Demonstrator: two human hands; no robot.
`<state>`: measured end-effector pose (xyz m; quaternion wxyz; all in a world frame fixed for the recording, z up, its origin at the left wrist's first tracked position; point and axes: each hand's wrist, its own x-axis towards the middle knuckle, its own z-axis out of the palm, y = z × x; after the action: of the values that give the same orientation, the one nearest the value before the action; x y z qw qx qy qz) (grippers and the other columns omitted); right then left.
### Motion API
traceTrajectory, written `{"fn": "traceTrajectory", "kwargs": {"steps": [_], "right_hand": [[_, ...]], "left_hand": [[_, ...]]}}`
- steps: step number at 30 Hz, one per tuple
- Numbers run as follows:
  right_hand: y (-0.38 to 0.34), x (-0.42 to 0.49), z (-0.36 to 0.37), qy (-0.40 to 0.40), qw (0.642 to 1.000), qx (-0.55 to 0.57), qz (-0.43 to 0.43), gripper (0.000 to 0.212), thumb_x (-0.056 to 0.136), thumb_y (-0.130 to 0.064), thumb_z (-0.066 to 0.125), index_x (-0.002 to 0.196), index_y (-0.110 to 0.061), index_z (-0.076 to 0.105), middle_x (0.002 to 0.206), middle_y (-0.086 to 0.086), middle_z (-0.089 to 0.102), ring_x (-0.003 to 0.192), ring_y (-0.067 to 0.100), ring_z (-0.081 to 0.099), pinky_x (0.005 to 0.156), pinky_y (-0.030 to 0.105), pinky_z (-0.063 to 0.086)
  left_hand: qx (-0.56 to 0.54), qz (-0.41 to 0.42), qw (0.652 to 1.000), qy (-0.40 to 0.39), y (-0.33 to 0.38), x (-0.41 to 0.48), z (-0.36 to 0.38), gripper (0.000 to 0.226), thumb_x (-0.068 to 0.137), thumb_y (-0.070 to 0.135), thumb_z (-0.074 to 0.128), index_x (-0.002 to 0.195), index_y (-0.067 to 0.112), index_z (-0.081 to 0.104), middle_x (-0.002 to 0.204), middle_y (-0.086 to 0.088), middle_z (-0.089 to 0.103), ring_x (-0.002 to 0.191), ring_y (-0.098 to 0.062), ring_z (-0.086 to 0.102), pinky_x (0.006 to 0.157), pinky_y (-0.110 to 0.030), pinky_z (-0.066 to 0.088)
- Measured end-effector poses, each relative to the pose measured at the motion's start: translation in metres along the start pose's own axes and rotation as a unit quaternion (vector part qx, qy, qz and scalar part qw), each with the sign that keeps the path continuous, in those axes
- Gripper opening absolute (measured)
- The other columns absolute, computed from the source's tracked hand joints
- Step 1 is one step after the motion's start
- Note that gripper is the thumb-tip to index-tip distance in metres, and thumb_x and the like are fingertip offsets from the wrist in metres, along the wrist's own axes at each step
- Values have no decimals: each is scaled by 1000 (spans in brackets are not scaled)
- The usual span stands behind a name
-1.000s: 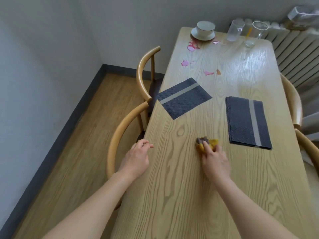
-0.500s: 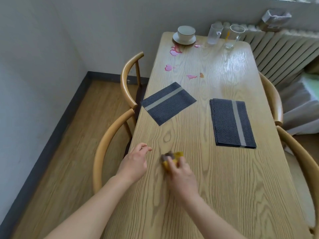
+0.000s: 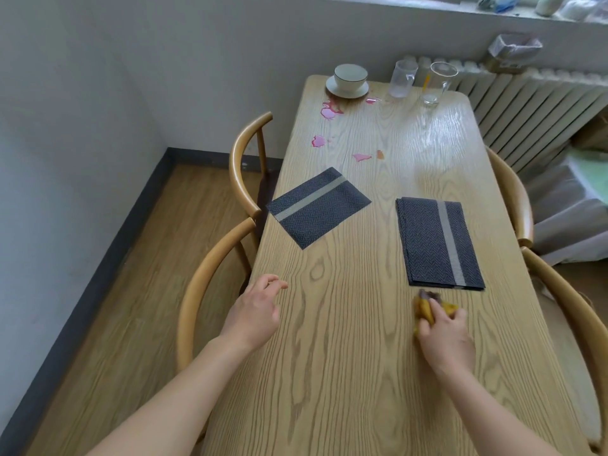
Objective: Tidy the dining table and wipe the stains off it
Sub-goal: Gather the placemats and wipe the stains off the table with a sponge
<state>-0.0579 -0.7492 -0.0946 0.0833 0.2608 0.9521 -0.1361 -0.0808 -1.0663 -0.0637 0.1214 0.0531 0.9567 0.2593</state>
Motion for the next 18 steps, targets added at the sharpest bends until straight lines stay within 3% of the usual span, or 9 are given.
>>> {"fn": "traceTrajectory", "kwargs": {"steps": [4, 8, 13, 18], "right_hand": [[-18, -10, 5, 4, 1000, -11, 14, 50, 94, -27, 46, 143, -17, 40, 119, 16, 40, 92, 36, 57, 80, 37, 46], [-61, -40, 22, -42, 994, -9, -100, 56, 94, -32, 46, 147, -21, 32, 125, 9, 36, 95, 27, 57, 84, 36, 49], [-111, -79, 41, -139, 950, -42, -276, 58, 94, -38, 45, 148, -31, 25, 145, 7, 25, 109, 26, 55, 84, 32, 48], [-99, -60, 32, -116, 946, -69, -294, 54, 93, -37, 47, 145, -35, 31, 138, 5, 34, 102, 26, 59, 78, 31, 49]], "left_hand": [[-6, 13, 1000, -2, 7, 1, 3, 45, 94, 12, 47, 138, 21, 44, 143, 6, 37, 131, -13, 39, 103, -26, 37], [-1, 18, 1000, -8, 12, -1, 4, 46, 95, 13, 47, 139, 23, 42, 144, 7, 35, 131, -12, 37, 105, -26, 35], [12, 16, 1000, 1, 9, -4, -3, 45, 94, 16, 48, 139, 23, 43, 144, 7, 36, 132, -13, 37, 105, -28, 36], [17, 9, 1000, 10, -2, -10, -13, 46, 94, 15, 48, 138, 22, 43, 143, 8, 36, 132, -12, 37, 105, -28, 36]]}}
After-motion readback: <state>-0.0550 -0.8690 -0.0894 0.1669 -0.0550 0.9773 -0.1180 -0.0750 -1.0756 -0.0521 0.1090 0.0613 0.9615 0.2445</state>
